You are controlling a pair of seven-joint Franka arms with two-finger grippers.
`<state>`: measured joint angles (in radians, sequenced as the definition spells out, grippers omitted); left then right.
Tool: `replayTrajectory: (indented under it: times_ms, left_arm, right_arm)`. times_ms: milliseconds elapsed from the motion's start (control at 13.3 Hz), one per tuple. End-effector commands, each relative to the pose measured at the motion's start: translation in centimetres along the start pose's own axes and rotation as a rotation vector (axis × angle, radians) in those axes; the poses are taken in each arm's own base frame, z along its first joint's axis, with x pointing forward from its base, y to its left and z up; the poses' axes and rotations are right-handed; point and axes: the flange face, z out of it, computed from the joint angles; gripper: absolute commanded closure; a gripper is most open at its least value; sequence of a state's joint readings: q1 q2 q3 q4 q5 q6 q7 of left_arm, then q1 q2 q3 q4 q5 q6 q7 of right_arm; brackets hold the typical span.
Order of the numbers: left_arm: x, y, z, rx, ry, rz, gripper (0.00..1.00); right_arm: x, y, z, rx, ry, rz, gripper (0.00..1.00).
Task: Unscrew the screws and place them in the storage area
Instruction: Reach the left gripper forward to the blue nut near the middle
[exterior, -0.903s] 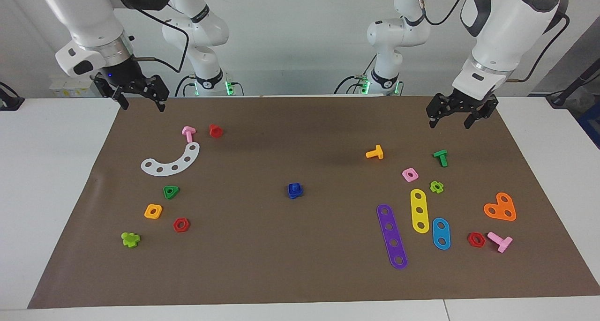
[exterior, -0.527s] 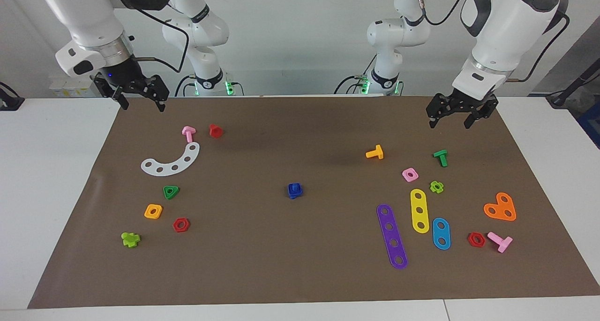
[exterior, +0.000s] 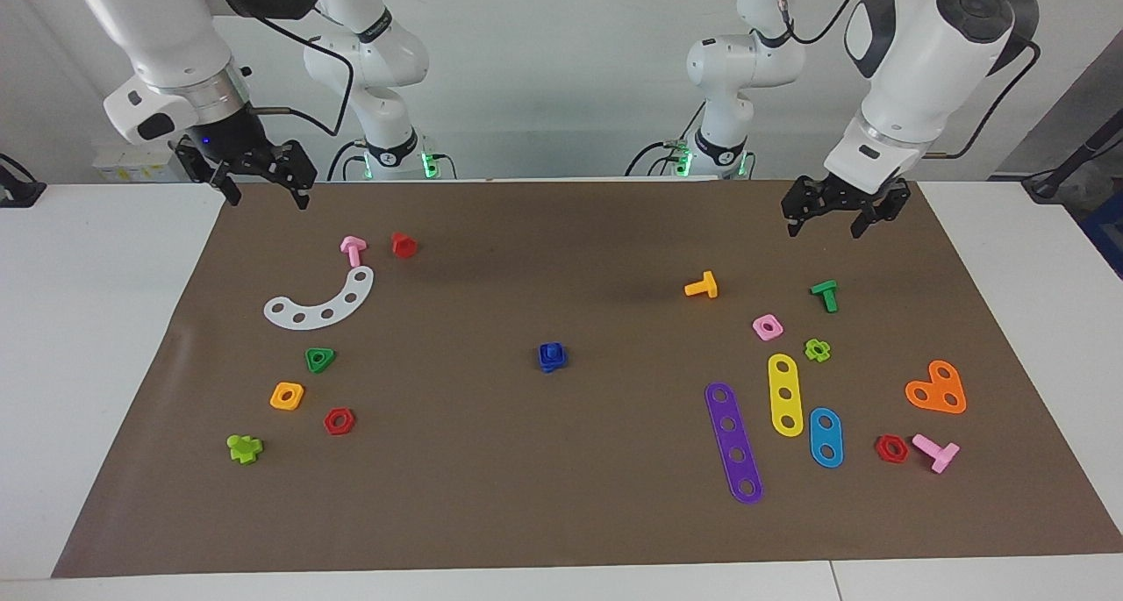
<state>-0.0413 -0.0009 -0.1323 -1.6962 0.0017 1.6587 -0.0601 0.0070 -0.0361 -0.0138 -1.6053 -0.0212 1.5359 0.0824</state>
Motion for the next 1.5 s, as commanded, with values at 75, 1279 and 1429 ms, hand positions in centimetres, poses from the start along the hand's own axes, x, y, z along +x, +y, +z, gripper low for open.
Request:
replayTrajectory:
  times_ms: [75, 1279, 1429]
  left_arm:
    - [-0.9, 5.6, 2.2, -0.014, 0.045, -0.043, 0.00]
    - [7.8, 30.0, 17.2, -0.133, 0.115, -0.221, 0.05]
    - [7.5, 31.6, 19.3, -0.116, 0.112, -0.193, 0.05]
  right_arm:
    - [-0.2, 0.1, -0.3, 0.019, 0.011, -0.024, 0.00]
    - [-0.2, 0.1, -0.3, 0.019, 0.011, -0.024, 0.00]
    - [-0.2, 0.1, -0.3, 0.019, 0.011, -0.024, 0.00]
